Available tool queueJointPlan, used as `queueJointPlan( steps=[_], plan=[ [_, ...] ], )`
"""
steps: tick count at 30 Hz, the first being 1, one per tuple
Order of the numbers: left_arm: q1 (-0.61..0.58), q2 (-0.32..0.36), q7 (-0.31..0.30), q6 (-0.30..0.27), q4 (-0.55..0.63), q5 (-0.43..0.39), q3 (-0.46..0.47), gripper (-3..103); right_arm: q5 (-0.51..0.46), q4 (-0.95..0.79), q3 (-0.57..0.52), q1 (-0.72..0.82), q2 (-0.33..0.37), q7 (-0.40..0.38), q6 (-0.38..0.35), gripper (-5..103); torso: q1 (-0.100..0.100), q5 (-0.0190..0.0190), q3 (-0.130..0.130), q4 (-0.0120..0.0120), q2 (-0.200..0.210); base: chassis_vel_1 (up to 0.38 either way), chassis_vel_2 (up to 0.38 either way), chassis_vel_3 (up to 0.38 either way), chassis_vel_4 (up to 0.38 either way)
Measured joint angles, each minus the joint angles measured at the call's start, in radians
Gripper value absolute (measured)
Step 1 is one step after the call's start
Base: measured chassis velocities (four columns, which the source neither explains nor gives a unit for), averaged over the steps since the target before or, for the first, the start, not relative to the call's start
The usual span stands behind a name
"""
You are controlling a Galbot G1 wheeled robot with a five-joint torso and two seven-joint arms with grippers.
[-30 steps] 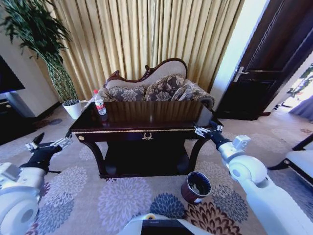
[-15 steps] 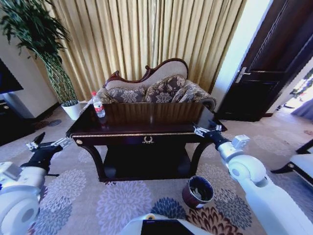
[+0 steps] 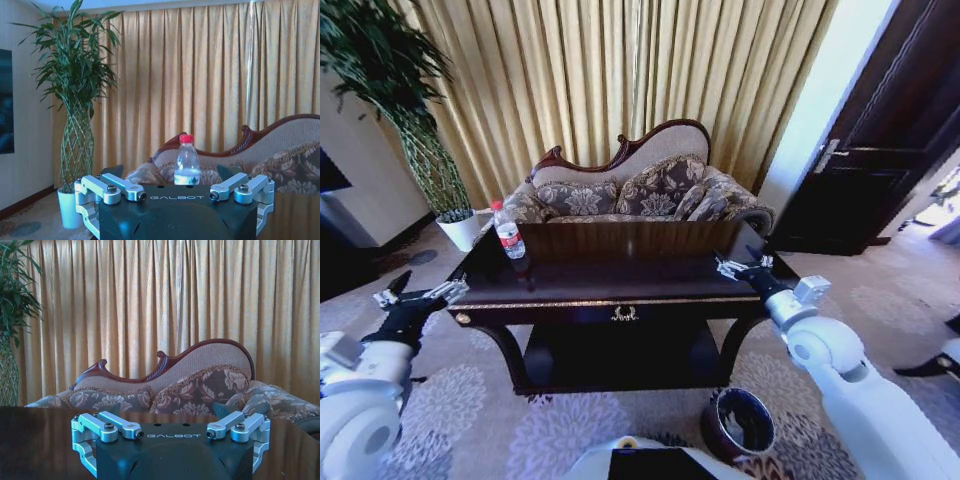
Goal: Move to the front of the table and place the trash on the table into the trash bin.
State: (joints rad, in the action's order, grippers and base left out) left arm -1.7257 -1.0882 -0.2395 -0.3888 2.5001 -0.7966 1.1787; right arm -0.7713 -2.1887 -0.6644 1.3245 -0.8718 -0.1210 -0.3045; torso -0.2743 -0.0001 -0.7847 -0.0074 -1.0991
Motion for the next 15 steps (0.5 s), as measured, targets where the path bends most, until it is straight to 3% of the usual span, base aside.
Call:
queueJointPlan(
  steps=[15],
  plan=[
    [0.008,0.017,-0.021,0.014,0.000,0.000,0.004,100,-0.021,0.011,0.001,0.005,-0.008,-0.004,0.016,100,0.001,0.0000,0.000,0.0000,0.000,-0.009,0.018,0.017,-0.017]
  ],
)
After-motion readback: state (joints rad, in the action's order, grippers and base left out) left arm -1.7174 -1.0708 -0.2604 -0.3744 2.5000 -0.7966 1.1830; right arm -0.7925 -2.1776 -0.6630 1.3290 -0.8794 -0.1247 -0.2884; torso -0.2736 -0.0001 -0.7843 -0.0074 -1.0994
